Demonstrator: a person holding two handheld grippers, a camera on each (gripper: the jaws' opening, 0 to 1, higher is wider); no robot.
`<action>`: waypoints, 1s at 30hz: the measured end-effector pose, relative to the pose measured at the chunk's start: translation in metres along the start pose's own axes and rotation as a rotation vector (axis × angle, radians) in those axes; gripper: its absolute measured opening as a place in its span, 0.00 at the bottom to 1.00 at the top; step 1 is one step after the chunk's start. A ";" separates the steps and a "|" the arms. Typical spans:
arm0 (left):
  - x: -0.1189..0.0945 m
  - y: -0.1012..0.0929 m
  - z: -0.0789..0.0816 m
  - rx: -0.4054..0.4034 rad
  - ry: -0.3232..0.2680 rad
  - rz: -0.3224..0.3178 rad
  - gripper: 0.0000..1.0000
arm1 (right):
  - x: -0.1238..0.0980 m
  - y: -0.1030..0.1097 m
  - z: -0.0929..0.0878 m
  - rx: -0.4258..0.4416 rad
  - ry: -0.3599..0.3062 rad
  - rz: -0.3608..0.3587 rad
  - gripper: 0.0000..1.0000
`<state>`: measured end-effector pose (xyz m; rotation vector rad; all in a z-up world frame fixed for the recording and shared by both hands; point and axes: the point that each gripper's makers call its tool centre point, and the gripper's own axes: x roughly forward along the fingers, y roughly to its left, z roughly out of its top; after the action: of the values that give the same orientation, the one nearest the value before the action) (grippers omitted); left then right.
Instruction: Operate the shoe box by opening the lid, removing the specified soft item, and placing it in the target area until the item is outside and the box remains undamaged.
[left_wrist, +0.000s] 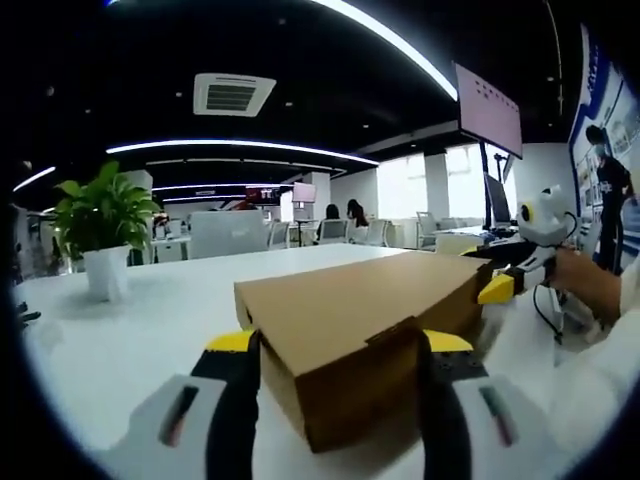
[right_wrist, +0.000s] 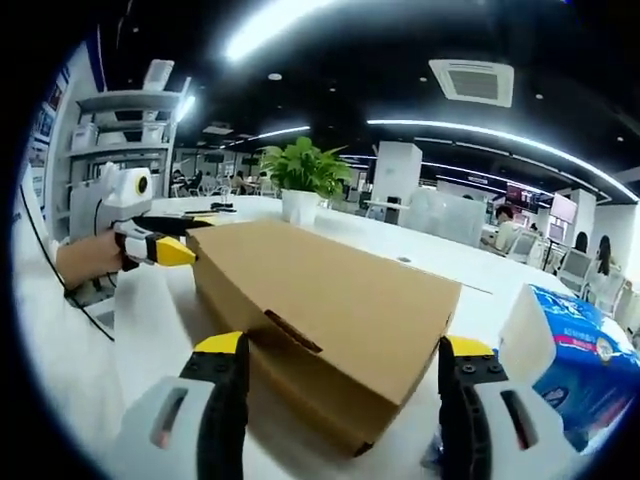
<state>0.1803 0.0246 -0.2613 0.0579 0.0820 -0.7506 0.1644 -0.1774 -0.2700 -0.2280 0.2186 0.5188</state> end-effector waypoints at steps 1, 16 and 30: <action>-0.001 0.000 0.000 -0.001 0.000 0.001 0.65 | 0.001 -0.002 0.000 0.000 -0.001 0.001 0.79; -0.006 -0.010 0.000 0.004 -0.008 0.008 0.64 | -0.011 0.005 -0.004 -0.002 -0.003 0.011 0.79; -0.012 -0.024 -0.003 0.048 -0.016 -0.019 0.63 | -0.029 0.006 -0.010 -0.001 -0.006 -0.005 0.79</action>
<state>0.1545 0.0153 -0.2639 0.0968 0.0489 -0.7716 0.1357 -0.1883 -0.2728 -0.2276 0.2118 0.5148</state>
